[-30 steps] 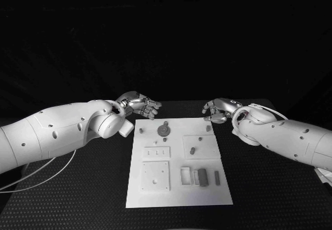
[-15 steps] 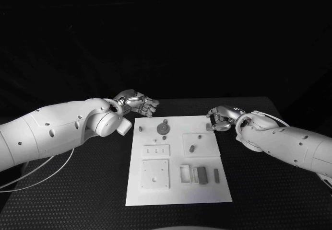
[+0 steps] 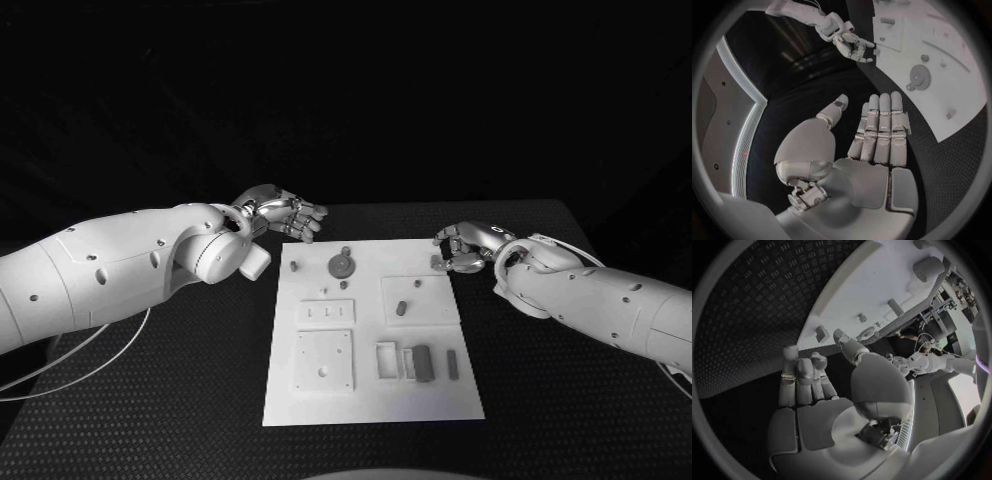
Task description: Assemble the parts on the task board
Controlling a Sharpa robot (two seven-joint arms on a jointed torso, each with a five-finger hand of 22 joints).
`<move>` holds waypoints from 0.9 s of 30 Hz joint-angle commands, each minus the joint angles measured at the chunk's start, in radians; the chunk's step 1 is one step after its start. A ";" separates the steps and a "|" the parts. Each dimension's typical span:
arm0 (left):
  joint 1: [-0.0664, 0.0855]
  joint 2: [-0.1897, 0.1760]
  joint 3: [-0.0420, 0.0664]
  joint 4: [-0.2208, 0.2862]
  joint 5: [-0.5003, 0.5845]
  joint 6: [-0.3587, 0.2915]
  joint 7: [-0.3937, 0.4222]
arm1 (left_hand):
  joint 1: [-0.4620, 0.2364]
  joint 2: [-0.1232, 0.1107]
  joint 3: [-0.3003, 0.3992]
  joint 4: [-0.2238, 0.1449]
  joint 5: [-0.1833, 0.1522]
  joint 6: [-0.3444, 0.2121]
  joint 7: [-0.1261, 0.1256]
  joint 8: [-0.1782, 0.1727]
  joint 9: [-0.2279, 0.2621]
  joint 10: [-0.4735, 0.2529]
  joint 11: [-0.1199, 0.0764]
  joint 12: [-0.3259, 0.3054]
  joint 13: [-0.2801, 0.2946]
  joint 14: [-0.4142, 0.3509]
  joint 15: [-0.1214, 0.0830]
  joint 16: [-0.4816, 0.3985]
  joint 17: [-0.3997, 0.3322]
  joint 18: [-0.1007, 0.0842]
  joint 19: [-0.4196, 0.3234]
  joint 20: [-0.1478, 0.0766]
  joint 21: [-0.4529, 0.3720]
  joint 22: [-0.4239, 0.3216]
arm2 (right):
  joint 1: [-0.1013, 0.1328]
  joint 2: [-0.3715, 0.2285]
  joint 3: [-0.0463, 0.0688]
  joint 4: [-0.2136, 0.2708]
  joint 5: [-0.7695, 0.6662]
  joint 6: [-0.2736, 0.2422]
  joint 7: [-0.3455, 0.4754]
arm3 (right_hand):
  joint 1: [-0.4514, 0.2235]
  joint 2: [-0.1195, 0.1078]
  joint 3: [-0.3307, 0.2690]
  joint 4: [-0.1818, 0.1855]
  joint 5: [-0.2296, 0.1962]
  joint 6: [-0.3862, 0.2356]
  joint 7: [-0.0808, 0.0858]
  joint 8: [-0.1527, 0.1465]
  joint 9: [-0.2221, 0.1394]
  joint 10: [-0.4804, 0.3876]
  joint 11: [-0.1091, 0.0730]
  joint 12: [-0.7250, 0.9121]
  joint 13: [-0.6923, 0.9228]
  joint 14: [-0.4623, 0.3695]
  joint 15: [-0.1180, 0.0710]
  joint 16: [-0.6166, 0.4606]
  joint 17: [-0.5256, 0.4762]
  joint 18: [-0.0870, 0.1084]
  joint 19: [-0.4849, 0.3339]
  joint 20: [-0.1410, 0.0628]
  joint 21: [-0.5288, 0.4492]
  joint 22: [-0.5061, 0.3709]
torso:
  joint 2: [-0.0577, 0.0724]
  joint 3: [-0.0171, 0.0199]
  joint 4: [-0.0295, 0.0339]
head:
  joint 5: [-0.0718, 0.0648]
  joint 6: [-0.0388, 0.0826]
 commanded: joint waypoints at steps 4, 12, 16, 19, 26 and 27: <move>0.001 -0.007 0.001 0.009 0.006 -0.010 0.006 | 0.001 -0.008 0.001 -0.007 -0.004 -0.007 0.001 -0.003 -0.002 -0.009 0.001 -0.007 0.001 0.006 0.003 -0.004 0.002 0.004 0.003 -0.001 -0.001 0.001 | -0.001 0.005 0.000 -0.005 0.013 -0.021 0.034 | 0.008 0.043 -0.010 -0.014 0.004 0.102 0.014 0.030 0.009 -0.041 0.008 0.004 -0.011 0.011 -0.028 0.004 -0.007 0.021 -0.004 -0.003 0.010 0.018 | 0.003 0.0031 0.0019 | 0.000 -0.006; 0.002 -0.020 0.003 0.027 0.003 -0.009 0.005 | 0.002 -0.009 0.001 -0.008 -0.004 -0.007 0.001 -0.003 -0.002 -0.010 0.002 -0.007 0.001 0.007 0.003 -0.004 0.002 0.004 0.003 -0.001 -0.001 0.002 | -0.002 0.010 0.000 -0.021 0.011 -0.001 0.033 | 0.008 0.061 -0.017 -0.015 0.004 0.156 -0.008 0.056 0.017 -0.029 -0.013 0.002 -0.020 0.019 -0.048 0.003 -0.012 0.021 -0.001 -0.006 0.013 0.017 | 0.012 0.0104 0.0050 | -0.001 -0.010; 0.003 -0.023 0.003 0.031 -0.002 -0.010 0.007 | 0.003 -0.009 0.002 -0.008 -0.004 -0.007 0.002 -0.004 -0.002 -0.010 0.002 -0.008 0.001 0.007 0.003 -0.005 0.003 0.004 0.003 -0.001 -0.001 0.002 | -0.005 0.010 0.000 -0.019 0.011 0.011 0.033 | 0.007 0.059 -0.019 -0.015 0.004 0.163 -0.011 0.059 0.018 -0.028 -0.016 0.001 -0.021 0.020 -0.051 0.002 -0.013 0.021 -0.002 -0.006 0.013 0.017 | 0.017 0.0139 0.0057 | -0.002 -0.011; 0.003 -0.020 0.003 0.025 -0.003 -0.012 0.009 | 0.003 -0.009 0.002 -0.009 -0.004 -0.007 0.002 -0.004 -0.002 -0.010 0.002 -0.008 0.001 0.007 0.003 -0.005 0.003 0.004 0.003 -0.001 -0.001 0.002 | -0.007 0.010 0.000 -0.017 0.010 0.015 0.034 | 0.007 0.056 -0.020 -0.016 0.004 0.165 -0.012 0.060 0.019 -0.027 -0.017 0.001 -0.022 0.020 -0.052 0.002 -0.013 0.021 -0.002 -0.006 0.013 0.017 | 0.018 0.0142 0.0056 | -0.002 -0.013; 0.003 -0.005 0.003 0.009 -0.002 -0.008 0.010 | 0.003 -0.010 0.002 -0.009 -0.004 -0.008 0.002 -0.004 -0.002 -0.011 0.002 -0.008 0.001 0.007 0.003 -0.005 0.003 0.004 0.003 -0.001 -0.001 0.002 | -0.009 0.008 0.000 -0.014 0.010 0.015 0.034 | 0.007 0.052 -0.022 -0.016 0.004 0.166 -0.013 0.060 0.018 -0.027 -0.018 0.000 -0.022 0.020 -0.053 0.002 -0.013 0.021 -0.002 -0.007 0.013 0.017 | 0.019 0.0120 0.0020 | -0.005 -0.018; 0.002 -0.003 0.003 0.007 -0.002 -0.008 0.009 | 0.003 -0.010 0.002 -0.009 -0.004 -0.008 0.002 -0.004 -0.002 -0.011 0.002 -0.009 0.001 0.007 0.003 -0.005 0.003 0.004 0.003 -0.001 -0.001 0.002 | -0.009 0.008 0.000 -0.015 0.010 0.015 0.034 | 0.006 0.051 -0.022 -0.015 0.004 0.166 -0.013 0.060 0.018 -0.027 -0.018 0.000 -0.022 0.020 -0.054 0.002 -0.013 0.021 -0.002 -0.007 0.013 0.017 | 0.020 0.0115 0.0018 | -0.006 -0.018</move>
